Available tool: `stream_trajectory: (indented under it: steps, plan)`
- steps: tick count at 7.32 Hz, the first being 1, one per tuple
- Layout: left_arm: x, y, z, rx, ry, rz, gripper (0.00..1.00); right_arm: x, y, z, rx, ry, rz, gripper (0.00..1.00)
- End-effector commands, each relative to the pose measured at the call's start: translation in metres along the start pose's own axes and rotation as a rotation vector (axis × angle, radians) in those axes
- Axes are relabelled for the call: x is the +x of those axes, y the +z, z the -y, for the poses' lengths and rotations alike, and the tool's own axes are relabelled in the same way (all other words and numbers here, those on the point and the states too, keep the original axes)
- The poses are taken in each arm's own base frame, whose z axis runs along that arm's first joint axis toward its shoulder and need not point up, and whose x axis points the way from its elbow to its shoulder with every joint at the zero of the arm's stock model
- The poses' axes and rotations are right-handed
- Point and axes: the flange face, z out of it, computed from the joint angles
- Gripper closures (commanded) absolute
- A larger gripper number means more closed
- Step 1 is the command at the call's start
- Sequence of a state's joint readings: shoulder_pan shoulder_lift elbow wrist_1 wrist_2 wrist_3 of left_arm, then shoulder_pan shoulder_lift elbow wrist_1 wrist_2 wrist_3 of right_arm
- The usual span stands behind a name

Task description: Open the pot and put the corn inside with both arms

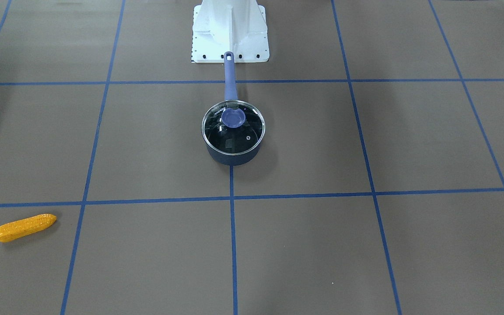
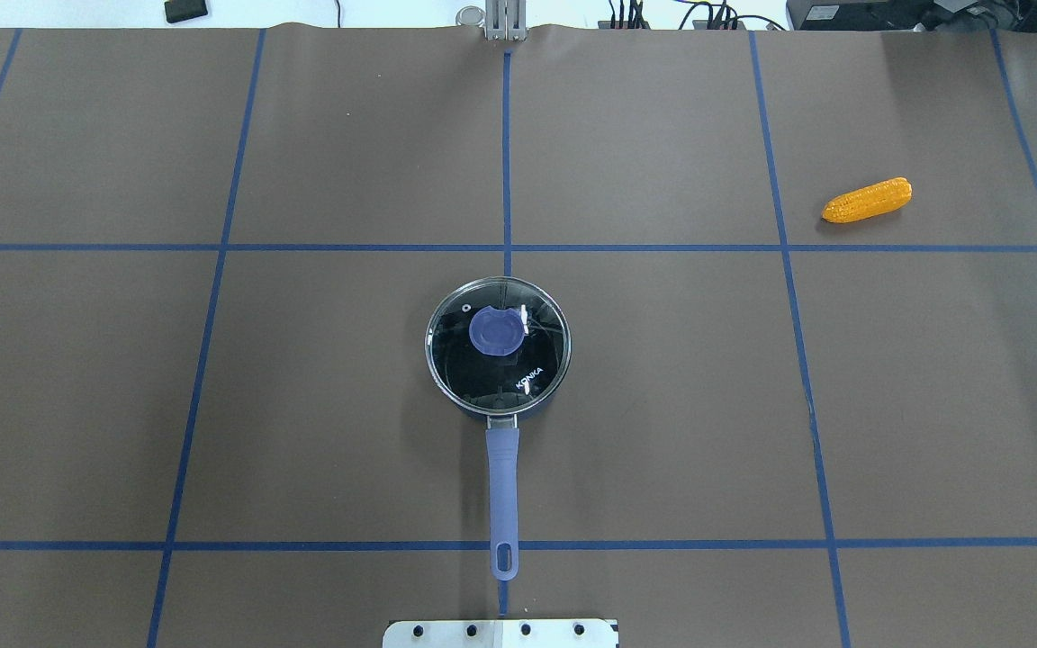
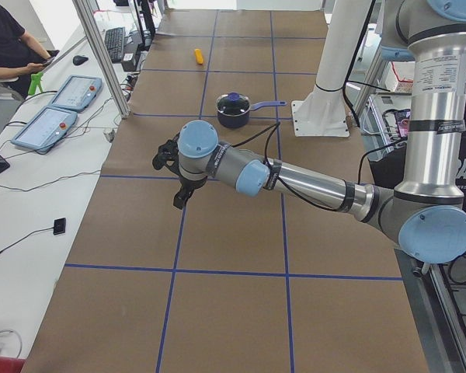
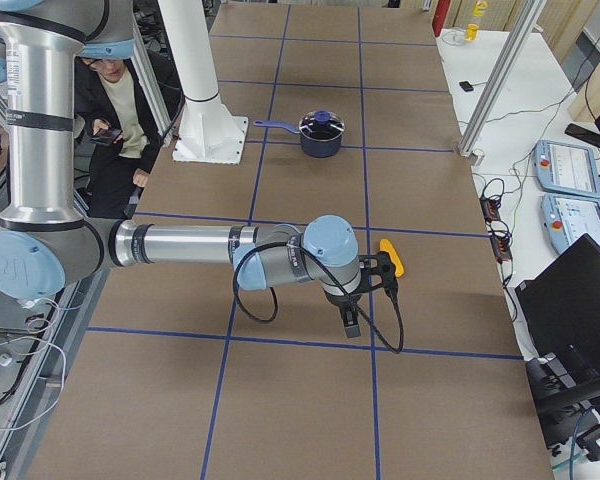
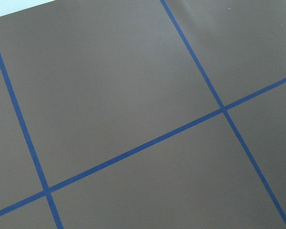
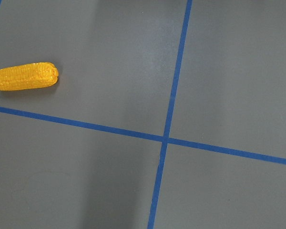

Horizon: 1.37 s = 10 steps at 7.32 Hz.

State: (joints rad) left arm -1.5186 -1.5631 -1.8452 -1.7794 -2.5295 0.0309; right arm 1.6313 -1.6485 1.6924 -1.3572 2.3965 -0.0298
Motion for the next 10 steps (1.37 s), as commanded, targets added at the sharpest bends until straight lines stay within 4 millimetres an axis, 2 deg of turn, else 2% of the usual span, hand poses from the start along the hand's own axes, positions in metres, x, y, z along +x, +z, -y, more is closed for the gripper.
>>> stream_trajectory:
  steps: [1, 2, 5, 6, 7, 8, 10]
  plan:
    - [0.000, 0.000, 0.000, 0.000, 0.000, 0.000, 0.02, -0.001, -0.002, 0.002, 0.004, -0.004, -0.005, 0.00]
    - [0.001, -0.001, 0.000, 0.002, 0.001, -0.001, 0.02, -0.009, -0.010, 0.007, 0.025, -0.039, -0.006, 0.00]
    - [0.005, -0.002, 0.005, 0.004, -0.008, -0.001, 0.02, -0.009, -0.005, 0.010, 0.018, -0.033, -0.011, 0.00]
    - [0.010, -0.004, 0.012, 0.014, -0.043, -0.004, 0.02, -0.022, -0.009, 0.027, 0.031, -0.065, -0.012, 0.00]
    - [0.019, -0.008, 0.027, 0.029, -0.059, -0.007, 0.02, -0.049, -0.002, 0.055, 0.028, -0.127, -0.005, 0.00]
    - [0.031, -0.010, 0.048, 0.041, -0.066, -0.010, 0.02, -0.071, 0.018, 0.066, -0.001, -0.183, -0.004, 0.00]
    - [0.078, 0.011, 0.089, 0.024, -0.103, -0.050, 0.02, -0.135, 0.058, 0.099, -0.051, -0.306, 0.030, 0.00]
